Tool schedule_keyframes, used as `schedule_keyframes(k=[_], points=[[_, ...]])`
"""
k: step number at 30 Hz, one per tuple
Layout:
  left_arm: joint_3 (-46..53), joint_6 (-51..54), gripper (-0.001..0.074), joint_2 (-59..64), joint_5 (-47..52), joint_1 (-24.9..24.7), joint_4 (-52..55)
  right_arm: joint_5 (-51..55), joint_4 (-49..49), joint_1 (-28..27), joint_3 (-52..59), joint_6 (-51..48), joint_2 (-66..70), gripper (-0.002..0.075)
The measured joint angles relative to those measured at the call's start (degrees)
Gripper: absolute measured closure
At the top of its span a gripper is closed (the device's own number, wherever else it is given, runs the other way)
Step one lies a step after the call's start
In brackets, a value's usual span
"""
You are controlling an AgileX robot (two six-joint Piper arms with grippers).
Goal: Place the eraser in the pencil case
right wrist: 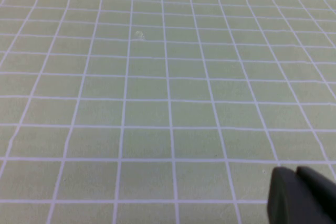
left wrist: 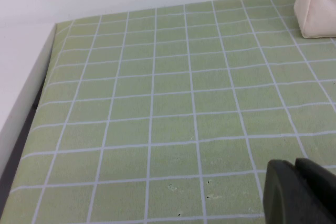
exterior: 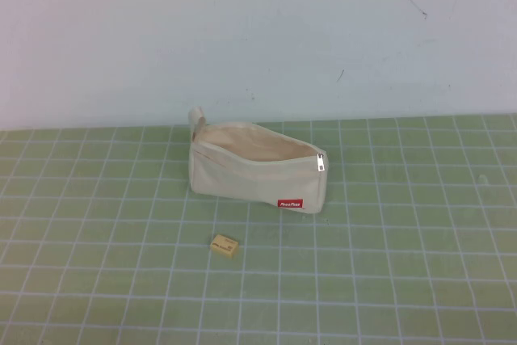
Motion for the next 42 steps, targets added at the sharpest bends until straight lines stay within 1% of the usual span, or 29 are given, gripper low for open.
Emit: schedule_keyframes(k=[25,28,30,32,33,35,38,42], points=[[0.0,0.12,0.0736,0.0,-0.88,0.0,0.14,0.0,0.0,0.0,0.0,0.0,0.0,0.0727],[0.28,0.12,0.0736,0.0,-4.92,0.0,0.14,0.0,0.0,0.0,0.0,0.0,0.0,0.0727],[0.28,0.12,0.0736,0.0,-9.83,0.0,0.14,0.0,0.0,0.0,0.0,0.0,0.0,0.0727],[0.28,0.12,0.0736,0.0,-16.43,0.0,0.14,0.0,0.0,0.0,0.0,0.0,0.0,0.0727],[0.28,0.12,0.0736,0.0,-23.45,0.0,0.14,0.0,0.0,0.0,0.0,0.0,0.0,0.0727],[0.28,0.12,0.0736,0.0,-30.25,0.0,0.14,0.0,0.0,0.0,0.0,0.0,0.0,0.0727],[0.28,0.12,0.0736,0.0,-38.42,0.0,0.14,0.0,0.0,0.0,0.0,0.0,0.0,0.0727],[0.28,0.0,0.0736,0.0,-46.36,0.0,0.0,0.0,0.0,0.0,0.0,0.0,0.0,0.0727]])
